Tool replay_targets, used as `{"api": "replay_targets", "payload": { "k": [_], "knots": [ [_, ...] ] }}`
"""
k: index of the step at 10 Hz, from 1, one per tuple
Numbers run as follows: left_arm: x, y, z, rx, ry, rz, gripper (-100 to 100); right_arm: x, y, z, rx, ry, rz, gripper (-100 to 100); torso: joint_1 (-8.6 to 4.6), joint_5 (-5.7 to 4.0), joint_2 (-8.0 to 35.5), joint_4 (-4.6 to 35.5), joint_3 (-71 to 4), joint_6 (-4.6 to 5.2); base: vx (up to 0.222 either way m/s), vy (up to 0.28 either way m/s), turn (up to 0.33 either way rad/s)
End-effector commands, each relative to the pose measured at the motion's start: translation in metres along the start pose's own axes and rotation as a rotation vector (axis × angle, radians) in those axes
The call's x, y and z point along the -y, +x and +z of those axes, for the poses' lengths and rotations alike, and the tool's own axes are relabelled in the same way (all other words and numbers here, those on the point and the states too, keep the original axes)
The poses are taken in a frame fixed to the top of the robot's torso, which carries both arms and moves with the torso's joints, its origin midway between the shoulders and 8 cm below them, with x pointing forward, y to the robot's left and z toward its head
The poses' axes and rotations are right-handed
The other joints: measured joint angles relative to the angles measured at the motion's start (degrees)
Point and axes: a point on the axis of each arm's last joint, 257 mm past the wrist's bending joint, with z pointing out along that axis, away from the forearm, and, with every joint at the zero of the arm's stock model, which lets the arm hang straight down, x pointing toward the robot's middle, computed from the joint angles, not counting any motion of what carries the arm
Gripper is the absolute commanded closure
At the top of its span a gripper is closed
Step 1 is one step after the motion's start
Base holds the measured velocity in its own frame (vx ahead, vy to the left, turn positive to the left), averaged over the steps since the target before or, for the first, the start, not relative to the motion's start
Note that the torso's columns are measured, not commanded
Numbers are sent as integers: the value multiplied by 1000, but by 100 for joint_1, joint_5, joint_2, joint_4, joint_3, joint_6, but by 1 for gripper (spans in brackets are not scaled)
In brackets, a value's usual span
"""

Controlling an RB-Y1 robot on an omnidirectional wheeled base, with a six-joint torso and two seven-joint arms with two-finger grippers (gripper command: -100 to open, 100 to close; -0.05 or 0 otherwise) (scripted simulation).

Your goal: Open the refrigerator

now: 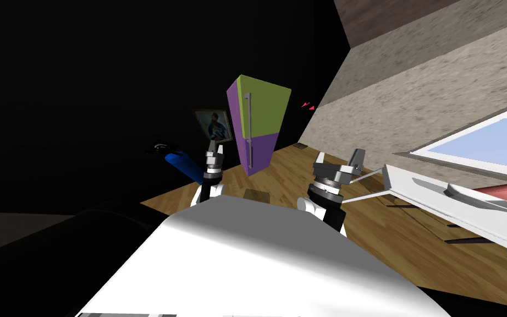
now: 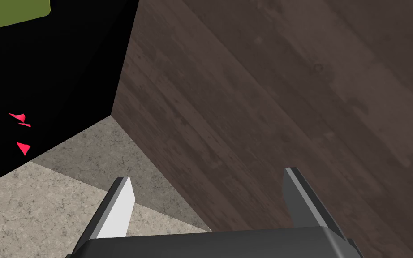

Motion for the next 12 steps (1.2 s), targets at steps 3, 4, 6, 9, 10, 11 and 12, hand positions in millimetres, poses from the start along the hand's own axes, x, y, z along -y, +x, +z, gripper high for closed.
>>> {"api": "replay_targets", "payload": {
  "k": [3, 4, 6, 9, 10, 11, 12],
  "knots": [
    [0, 0, 0, 0, 0, 0, 0, 0, 0, 0, 0, 0, 0, 0, 0, 0, 1003, 1006, -2014, 0, 0, 0, 0],
    [0, 0, 0, 0, 0, 0, 0, 0, 0, 0, 0, 0, 0, 0, 0, 0, 1422, 1424, -2850, 0, 0, 0, 0],
    [0, 0, 0, 0, 0, 0, 0, 0, 0, 0, 0, 0, 0, 0, 0, 0, 2269, 2268, -4536, 0, 0, 0, 0],
    [0, 0, 0, 0, 0, 0, 0, 0, 0, 0, 0, 0, 0, 0, 0, 0, 3539, 3537, -7073, 0, 0, 0, 0],
    [-2, 5, 2, -41, -10, 10, -100, 0, 0, 0, 0, 0, 0, 0, 0, 0, 3962, 3960, -7919, 0, 23, 3, -37],
    [-4, 7, 3, -58, -18, 13, -100, 0, 0, 0, 0, 0, 0, 0, 2, 1, 4150, 4148, -8316, 1, 41, 4, -40],
    [-6, 10, 4, -75, -28, 16, -100, 0, 0, 0, 0, 0, 0, 0, 2, 1, 4199, 4202, -8431, 0, 52, 8, -46]
  ]
}}
